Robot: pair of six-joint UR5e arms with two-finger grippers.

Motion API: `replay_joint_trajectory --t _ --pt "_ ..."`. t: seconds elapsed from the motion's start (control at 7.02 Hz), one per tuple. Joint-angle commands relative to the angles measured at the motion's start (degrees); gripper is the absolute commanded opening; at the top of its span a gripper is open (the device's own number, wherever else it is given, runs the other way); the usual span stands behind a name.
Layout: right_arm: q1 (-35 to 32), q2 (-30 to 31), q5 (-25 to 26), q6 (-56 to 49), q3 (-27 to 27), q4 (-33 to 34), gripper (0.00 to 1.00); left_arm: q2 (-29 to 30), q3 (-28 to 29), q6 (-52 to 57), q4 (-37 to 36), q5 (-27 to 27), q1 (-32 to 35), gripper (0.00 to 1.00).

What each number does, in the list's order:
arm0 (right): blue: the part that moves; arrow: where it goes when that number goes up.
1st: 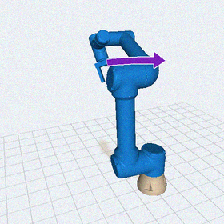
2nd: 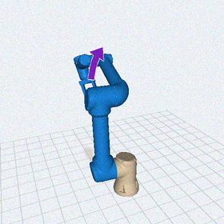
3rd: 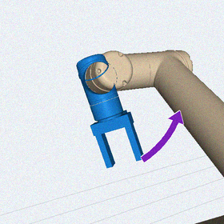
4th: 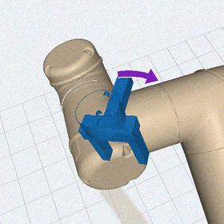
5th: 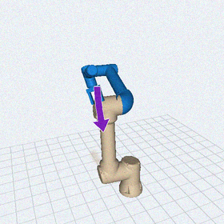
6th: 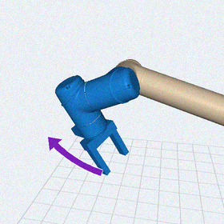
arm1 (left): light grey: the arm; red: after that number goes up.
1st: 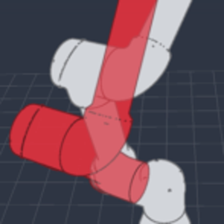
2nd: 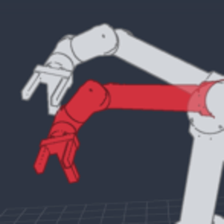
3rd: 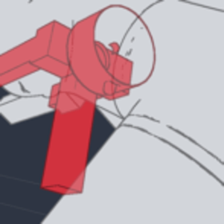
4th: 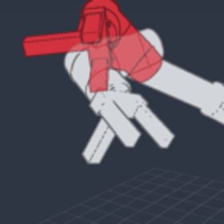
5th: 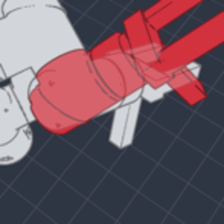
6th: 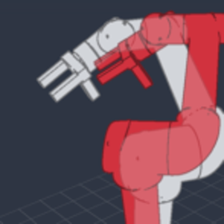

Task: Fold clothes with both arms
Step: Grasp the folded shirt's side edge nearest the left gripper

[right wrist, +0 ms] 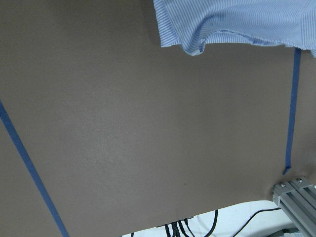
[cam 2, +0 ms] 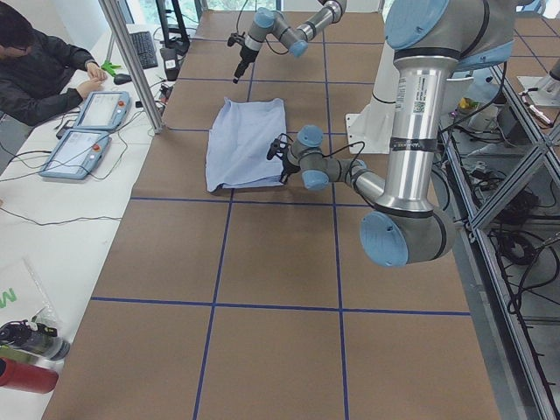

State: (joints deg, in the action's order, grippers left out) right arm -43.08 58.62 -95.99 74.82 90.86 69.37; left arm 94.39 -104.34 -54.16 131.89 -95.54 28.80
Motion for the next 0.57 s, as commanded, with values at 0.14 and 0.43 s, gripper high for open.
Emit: replay_joint_trajectory --t 0.14,0.43 --pt "0.71 0.0 0.37 0.68 0.02 -0.02 1.0 1.39 5.86 11.15 -0.66 0.09 12.47 0.0" --pt "1.33 -0.09 1.16 1.56 0.1 -0.02 1.0 19.08 24.52 15.03 -0.84 0.18 20.39 0.0"
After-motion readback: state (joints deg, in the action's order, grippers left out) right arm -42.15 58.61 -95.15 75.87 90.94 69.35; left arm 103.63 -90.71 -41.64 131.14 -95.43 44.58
